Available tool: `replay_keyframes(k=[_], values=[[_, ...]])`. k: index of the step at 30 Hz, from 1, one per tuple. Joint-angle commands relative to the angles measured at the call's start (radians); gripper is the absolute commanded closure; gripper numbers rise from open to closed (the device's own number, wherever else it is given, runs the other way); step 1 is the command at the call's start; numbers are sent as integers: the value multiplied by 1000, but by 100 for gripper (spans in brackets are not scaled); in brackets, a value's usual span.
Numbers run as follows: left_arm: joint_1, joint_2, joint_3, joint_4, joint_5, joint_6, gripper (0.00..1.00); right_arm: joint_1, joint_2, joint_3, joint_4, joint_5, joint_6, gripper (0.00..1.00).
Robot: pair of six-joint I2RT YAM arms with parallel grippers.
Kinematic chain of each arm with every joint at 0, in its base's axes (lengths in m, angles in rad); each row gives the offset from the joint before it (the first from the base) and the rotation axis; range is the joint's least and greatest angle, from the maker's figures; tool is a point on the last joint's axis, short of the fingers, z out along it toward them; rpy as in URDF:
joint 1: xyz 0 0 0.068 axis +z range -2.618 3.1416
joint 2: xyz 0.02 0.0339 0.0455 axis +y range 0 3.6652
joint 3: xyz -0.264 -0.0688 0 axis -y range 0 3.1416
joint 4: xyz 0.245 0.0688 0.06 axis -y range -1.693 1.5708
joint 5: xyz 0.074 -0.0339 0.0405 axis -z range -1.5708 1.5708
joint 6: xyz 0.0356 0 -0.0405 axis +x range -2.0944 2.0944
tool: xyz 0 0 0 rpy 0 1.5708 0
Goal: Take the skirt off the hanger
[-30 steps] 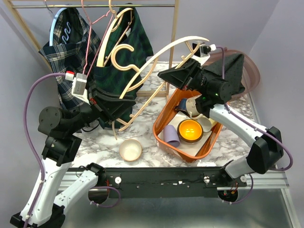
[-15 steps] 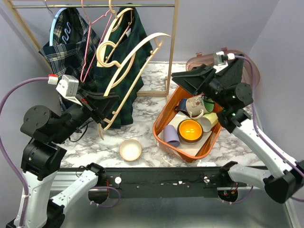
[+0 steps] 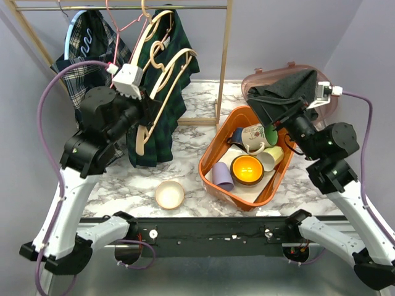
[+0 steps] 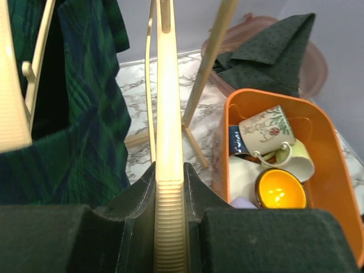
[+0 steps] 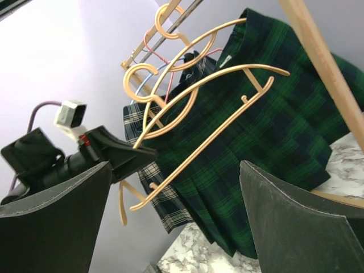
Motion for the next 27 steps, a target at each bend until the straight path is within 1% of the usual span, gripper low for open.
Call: replay_keyframes(k=[1,3,7,8,12,20,21,27], values=[[-1,96,114,104,-69,64,100,-1,-57,2,-68,71,-68,0],[-1,133,166,121,-63,71,100,-1,-79,1,-80,85,-77,0],[-1,199,199,189,-76,83,100,0,-103,-7,-83,115,-98,0],[-1,210,209,198,-102,94,100,-1,-106,-12,-85,118,-99,0],[-1,296,327,184,-96,110,100,-1,-122,-19,-80,143,-102,0],[-1,437,464,216,-84,144,100,-1,-145,-18,-88,154,-128,0],[-1,448,488,216,-61,143,100,-1,-149,-18,-92,157,-129,0],[-1,518,508,255,-43,126,100,-1,-162,-26,-89,171,-138,0]])
